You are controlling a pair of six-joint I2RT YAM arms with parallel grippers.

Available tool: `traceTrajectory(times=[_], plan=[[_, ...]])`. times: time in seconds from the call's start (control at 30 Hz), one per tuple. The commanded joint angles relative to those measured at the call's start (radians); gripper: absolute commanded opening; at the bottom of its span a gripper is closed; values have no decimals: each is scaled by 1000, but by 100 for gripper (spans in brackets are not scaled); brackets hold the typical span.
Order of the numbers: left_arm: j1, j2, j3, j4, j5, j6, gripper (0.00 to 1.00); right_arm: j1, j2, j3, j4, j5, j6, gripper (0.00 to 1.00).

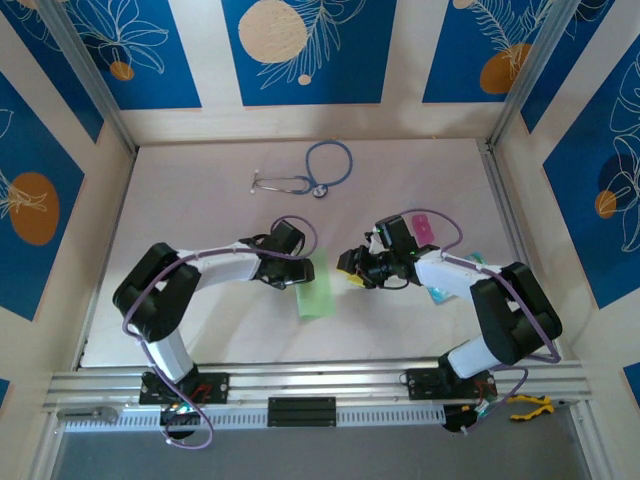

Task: Fold a paper plane with a square sheet of paper (pick it up from the middle)
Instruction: First fold the square sheet of paper in half at the center of the table, then hold the square sheet of paper at the center of the table.

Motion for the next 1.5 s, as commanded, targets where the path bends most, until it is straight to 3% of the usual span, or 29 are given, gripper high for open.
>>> traceTrajectory(times=[0.0, 0.7, 0.77, 0.97, 1.47], plan=[[10, 90, -39, -79, -74, 29, 54, 7, 10, 26, -15, -28, -17, 49], [4, 110, -39, -78, -80, 44, 55, 16, 24, 38, -22, -36, -22, 49], [5, 108, -41, -77, -81, 41, 55, 20, 29, 40, -15, -42, -26, 46], [5, 108, -42, -64, -77, 25, 55, 39, 87, 79, -14, -51, -36, 23], [5, 126, -53, -57, -78, -12, 55, 59, 127, 91, -21, -2, -26, 21]])
